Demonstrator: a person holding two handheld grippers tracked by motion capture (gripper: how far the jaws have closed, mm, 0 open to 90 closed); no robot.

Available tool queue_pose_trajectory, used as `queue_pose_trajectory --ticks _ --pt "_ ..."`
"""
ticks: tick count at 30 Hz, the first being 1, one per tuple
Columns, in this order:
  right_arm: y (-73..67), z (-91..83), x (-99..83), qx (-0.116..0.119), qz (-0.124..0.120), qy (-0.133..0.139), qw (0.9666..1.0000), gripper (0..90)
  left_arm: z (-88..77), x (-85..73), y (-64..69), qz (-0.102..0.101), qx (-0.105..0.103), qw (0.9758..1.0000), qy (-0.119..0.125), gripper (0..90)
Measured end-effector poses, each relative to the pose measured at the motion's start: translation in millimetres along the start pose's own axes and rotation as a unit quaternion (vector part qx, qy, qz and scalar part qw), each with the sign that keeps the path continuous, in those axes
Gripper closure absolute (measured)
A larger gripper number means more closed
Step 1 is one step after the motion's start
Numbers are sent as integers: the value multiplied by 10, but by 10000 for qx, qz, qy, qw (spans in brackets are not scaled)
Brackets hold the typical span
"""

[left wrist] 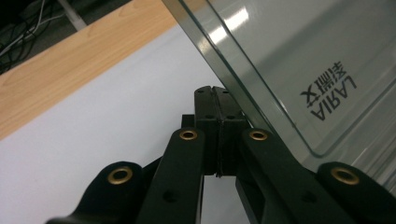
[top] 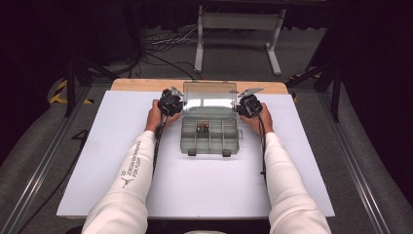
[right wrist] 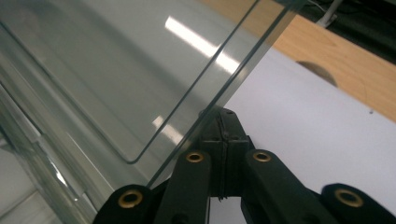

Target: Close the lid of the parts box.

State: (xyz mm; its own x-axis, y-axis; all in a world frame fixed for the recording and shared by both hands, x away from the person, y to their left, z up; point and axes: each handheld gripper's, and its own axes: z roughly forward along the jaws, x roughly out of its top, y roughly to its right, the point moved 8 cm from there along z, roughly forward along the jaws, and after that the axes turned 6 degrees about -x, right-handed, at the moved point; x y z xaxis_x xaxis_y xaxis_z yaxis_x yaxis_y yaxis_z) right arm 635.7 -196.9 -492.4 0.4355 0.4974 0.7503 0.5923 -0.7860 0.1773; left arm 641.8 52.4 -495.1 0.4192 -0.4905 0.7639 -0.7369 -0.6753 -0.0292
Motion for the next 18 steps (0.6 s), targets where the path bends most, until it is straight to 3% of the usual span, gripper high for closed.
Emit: queue_pose_trajectory --ticks 3,18 --pt "12 -56 68 -29 -45 215 9998 900 -33 50 -9 10 10 10000 72 893" --pt "60 -253 296 -181 -78 633 9978 900 -249 247 28 173 154 9994 256 893"
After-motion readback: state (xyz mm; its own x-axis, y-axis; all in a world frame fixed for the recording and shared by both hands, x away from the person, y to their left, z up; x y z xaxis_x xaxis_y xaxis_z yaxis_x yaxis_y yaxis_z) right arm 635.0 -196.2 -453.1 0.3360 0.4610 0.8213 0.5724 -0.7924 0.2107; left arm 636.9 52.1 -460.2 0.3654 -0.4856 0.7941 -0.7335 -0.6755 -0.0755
